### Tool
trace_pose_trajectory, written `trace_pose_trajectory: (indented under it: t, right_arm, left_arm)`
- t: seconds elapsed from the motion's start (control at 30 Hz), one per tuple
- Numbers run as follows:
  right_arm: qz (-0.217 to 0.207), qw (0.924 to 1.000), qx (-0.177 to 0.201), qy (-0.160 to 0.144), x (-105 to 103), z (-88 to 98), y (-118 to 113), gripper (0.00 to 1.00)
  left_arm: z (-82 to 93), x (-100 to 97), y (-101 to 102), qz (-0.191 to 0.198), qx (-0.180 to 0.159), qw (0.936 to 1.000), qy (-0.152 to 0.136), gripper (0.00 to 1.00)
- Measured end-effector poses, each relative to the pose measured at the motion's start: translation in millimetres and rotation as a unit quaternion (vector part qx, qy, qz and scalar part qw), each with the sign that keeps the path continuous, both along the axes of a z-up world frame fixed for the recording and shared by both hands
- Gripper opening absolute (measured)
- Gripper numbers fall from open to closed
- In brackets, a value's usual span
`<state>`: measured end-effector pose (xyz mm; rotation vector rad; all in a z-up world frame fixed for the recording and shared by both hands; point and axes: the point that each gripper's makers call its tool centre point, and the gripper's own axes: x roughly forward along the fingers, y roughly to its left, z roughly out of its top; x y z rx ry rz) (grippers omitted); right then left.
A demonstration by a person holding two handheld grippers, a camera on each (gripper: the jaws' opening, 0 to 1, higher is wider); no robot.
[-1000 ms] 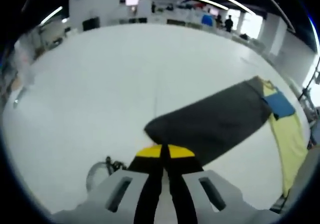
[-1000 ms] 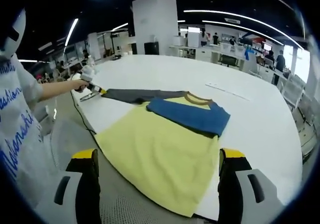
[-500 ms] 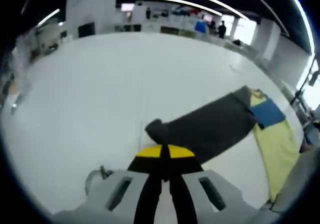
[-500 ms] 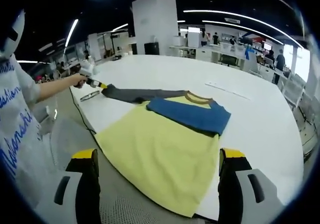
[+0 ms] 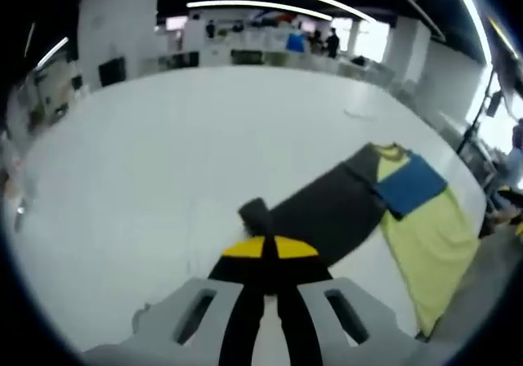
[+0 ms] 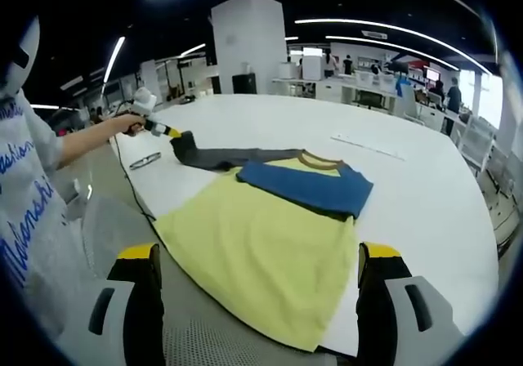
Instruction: Fold the garment on the visible template until the final outline fits inside the template.
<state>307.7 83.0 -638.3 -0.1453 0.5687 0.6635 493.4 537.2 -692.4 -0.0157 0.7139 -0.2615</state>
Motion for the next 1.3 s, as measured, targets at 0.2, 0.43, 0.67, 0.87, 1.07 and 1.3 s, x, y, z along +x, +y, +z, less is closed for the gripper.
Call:
trace_pose_trajectory:
  t: [0.2, 0.43, 0.67, 0.87, 1.07, 1.3]
  right_arm:
    - [-0.002, 1.0, 0.003, -0.003, -1, 1.8, -2, 1.0]
    - [0.007, 0.9999, 0.006, -0.005, -2, 3.4, 1, 1.0]
    - [0.004, 1.0, 0.005, -0.008, -2, 4.3, -3, 1.0]
    - [0.002, 1.0, 0.006, -0.008, -2, 4.8, -6, 1.0]
    - [0.008, 0.9999, 0.007, -0.011, -2, 6.2, -4, 1.0]
    - [0.012, 0.9998, 0.007, -0.012, -2, 5.4, -4, 1.0]
  left_arm:
    - [20.1, 9.3, -15, -0.014, -0.003, 0.9996, -0.024, 0.0]
    - [36.5, 20.0, -25, -0.029, 0.007, 0.9989, -0.036, 0.0]
    - [56.2, 25.7, -12, -0.022, 0.029, 0.9979, -0.054, 0.0]
    - [70.9, 23.2, 4, -0.003, 0.039, 0.9966, -0.072, 0.0]
    - [78.6, 15.9, 24, 0.017, 0.064, 0.995, -0.075, 0.0]
    - [82.4, 9.8, 38, 0.032, 0.076, 0.9936, -0.077, 0.0]
